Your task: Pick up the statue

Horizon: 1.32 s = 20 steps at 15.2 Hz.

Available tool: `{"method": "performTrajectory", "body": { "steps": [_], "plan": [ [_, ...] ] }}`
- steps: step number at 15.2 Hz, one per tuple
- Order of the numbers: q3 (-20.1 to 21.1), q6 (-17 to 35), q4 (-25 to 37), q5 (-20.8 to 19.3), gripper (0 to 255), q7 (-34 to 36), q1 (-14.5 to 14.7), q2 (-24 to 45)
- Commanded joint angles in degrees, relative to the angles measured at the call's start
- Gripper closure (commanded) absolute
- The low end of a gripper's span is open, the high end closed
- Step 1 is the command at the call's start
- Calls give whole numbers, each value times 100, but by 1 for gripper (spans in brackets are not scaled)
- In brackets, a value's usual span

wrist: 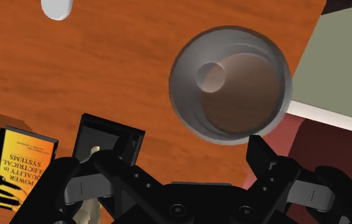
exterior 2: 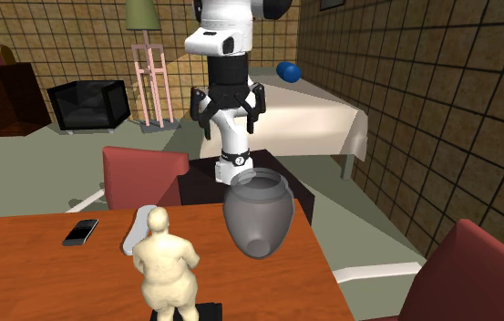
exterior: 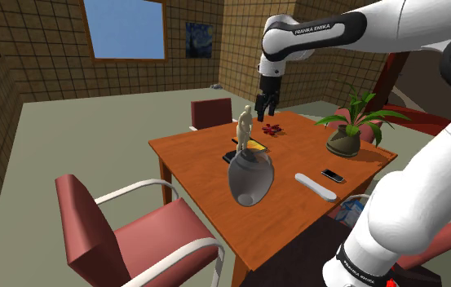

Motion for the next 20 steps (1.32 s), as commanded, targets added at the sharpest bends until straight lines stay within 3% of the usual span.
{"method": "performTrajectory", "body": {
  "steps": [1, 11, 17, 18, 20],
  "plan": [
    [-111, 33, 400, 42, 0, -155, -49, 410],
    [-450, -243, 3022, 574, 0, -828, -467, 2693],
    [-468, -1002, 5593, 1025, 0, -1098, -1044, 4467],
    [-458, -1068, 5778, 1048, 0, -1103, -1089, 4582],
    [-457, -870, 5516, 1032, 0, -1101, -1055, 4518]
  ]
}}
